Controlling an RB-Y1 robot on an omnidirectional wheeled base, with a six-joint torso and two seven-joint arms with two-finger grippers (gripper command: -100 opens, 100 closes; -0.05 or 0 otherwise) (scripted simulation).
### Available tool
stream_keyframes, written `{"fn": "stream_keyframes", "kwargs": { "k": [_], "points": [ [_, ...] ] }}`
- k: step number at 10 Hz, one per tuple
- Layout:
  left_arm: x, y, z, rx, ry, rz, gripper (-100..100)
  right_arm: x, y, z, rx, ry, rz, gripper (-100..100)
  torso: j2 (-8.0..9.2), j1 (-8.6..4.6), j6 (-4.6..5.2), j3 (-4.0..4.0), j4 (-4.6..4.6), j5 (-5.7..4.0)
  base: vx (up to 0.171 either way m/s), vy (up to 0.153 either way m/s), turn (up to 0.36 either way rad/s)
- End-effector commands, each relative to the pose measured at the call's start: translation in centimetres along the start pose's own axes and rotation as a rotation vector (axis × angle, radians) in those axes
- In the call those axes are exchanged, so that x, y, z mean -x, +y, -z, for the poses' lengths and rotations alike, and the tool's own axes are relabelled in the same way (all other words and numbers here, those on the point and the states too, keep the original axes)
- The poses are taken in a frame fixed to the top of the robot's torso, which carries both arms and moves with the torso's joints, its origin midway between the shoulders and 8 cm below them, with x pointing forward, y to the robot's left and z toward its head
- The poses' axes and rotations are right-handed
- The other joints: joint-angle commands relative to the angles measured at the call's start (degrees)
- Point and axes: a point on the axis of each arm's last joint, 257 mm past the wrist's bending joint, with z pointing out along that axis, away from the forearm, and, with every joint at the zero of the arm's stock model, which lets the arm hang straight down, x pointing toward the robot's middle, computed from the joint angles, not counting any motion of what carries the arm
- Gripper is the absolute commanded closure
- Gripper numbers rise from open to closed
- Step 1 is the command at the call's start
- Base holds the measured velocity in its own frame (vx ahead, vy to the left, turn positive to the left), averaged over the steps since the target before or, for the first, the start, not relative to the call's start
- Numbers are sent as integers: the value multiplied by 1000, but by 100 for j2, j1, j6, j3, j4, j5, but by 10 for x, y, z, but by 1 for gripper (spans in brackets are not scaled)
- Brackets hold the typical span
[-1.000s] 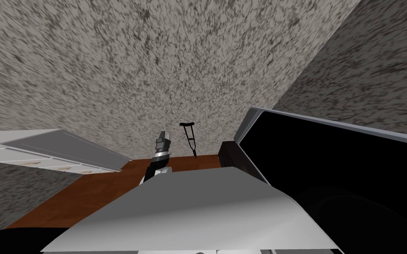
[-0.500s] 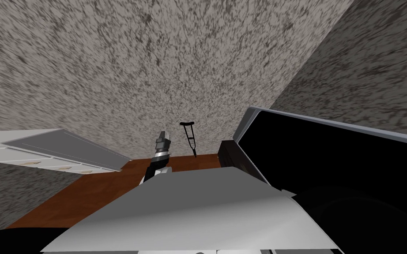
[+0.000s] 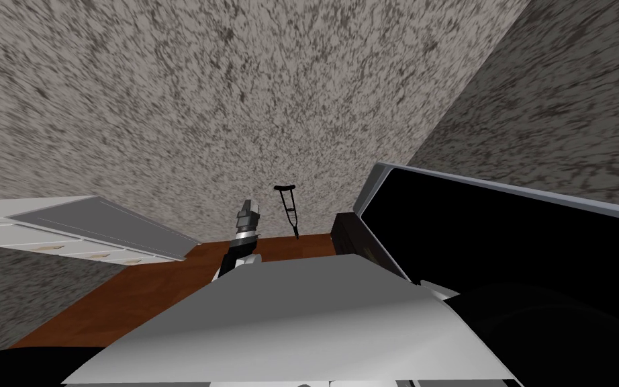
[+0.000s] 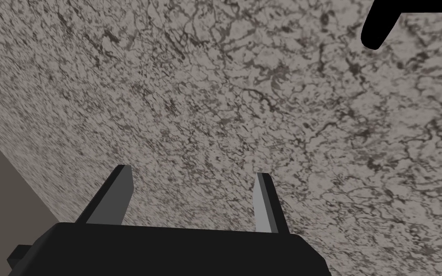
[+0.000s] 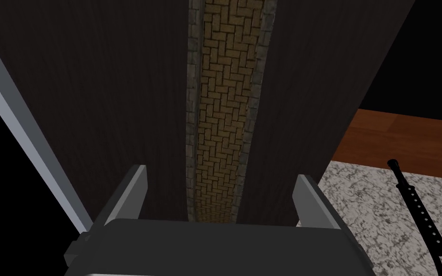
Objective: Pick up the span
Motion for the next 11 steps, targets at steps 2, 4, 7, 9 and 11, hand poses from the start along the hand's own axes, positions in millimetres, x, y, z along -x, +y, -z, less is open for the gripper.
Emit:
{"fn": "stream_keyframes", "kwargs": {
  "k": [2, 4, 7, 9, 11],
  "points": [
    [0, 0, 0, 0, 0, 0, 0, 0, 0, 0, 0, 0, 0, 100, -4, 0, 0, -2, -1, 0, 0, 0, 0],
    [0, 0, 0, 0, 0, 0, 0, 0, 0, 0, 0, 1, 5, 100, -8, -2, 5, -3, 1, -6, 0, 0, 0],
    [0, 0, 0, 0, 0, 0, 0, -5, 6, 3, 12, -10, 1, 100, -10, -2, 2, -5, -1, -7, 15, -1, 9],
    [0, 0, 0, 0, 0, 0, 0, -15, 6, 8, 11, -5, -6, 100, -30, -3, 0, -17, -5, -6, 58, -5, 14],
    [0, 0, 0, 0, 0, 0, 0, -24, 7, 12, 11, -1, -9, 100, -31, -1, -2, -17, -5, -6, 43, 1, 12]
  ]
}}
